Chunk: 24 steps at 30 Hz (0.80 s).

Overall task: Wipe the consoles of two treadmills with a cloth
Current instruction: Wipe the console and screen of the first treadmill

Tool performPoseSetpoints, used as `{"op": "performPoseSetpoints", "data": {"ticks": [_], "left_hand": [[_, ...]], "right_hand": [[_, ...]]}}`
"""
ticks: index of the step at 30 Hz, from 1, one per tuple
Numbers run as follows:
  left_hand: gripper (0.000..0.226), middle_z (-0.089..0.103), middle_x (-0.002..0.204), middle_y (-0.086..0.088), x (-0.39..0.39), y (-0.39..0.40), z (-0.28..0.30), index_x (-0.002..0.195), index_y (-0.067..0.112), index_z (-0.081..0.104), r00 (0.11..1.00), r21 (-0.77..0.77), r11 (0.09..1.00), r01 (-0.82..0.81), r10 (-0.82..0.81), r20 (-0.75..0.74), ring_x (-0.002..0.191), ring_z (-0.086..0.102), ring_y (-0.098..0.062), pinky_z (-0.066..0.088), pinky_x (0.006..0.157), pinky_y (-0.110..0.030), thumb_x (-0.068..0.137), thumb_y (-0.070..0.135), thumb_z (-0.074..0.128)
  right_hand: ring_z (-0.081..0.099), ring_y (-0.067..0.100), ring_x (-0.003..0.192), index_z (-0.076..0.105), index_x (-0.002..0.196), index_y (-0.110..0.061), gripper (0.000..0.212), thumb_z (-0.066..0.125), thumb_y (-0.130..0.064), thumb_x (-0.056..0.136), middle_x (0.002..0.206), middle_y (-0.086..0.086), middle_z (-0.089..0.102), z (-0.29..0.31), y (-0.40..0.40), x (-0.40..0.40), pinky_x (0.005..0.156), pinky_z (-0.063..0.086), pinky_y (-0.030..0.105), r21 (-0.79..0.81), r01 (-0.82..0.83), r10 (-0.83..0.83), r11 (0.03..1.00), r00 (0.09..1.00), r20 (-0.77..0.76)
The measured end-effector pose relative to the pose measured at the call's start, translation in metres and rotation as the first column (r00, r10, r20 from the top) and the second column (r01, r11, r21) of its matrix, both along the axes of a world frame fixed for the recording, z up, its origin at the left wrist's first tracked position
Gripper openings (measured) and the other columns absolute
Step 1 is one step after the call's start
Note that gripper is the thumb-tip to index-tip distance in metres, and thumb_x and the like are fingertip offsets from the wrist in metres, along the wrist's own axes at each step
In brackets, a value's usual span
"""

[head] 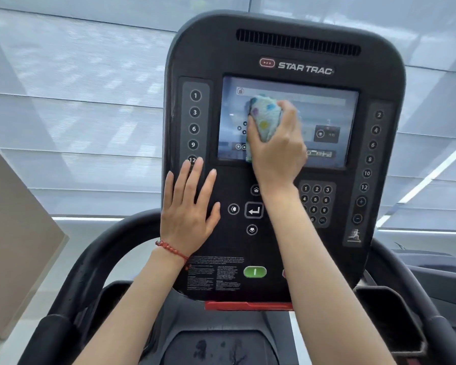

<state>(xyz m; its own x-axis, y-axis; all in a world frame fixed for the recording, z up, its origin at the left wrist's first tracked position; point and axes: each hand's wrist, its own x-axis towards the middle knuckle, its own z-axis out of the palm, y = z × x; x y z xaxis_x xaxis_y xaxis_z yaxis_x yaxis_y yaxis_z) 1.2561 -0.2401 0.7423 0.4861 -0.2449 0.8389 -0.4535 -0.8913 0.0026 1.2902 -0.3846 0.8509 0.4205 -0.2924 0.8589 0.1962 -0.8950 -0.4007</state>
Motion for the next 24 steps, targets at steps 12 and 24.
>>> {"op": "performPoseSetpoints", "data": {"ticks": [12, 24], "left_hand": [[0.045, 0.042, 0.139, -0.022, -0.006, 0.009, 0.000, 0.131, 0.002, 0.046, 0.998, -0.071, 0.995, 0.070, -0.070, -0.006, 0.135, 0.031, -0.034, 0.028, 0.108, -0.054, 0.091, 0.021, 0.050], [0.047, 0.035, 0.142, -0.017, -0.019, 0.037, -0.036, 0.134, 0.003, 0.041, 0.997, 0.002, 0.997, 0.081, -0.081, 0.000, 0.133, 0.033, -0.032, 0.032, 0.106, -0.052, 0.091, 0.021, 0.046]], "right_hand": [[0.061, 0.020, 0.063, 0.057, 0.109, -0.008, 0.046, 0.062, -0.044, 0.082, 0.084, 0.007, 0.064, 0.022, 0.038, 0.006, 0.050, 0.042, 0.023, 0.054, -0.204, 0.201, 0.977, 0.978, 0.064], [0.058, 0.020, 0.061, 0.035, 0.112, -0.024, 0.043, 0.050, -0.054, 0.085, 0.082, 0.006, 0.059, 0.011, 0.067, 0.028, 0.039, 0.046, 0.027, -0.237, -0.112, 0.126, 0.965, 0.991, 0.043]]}}
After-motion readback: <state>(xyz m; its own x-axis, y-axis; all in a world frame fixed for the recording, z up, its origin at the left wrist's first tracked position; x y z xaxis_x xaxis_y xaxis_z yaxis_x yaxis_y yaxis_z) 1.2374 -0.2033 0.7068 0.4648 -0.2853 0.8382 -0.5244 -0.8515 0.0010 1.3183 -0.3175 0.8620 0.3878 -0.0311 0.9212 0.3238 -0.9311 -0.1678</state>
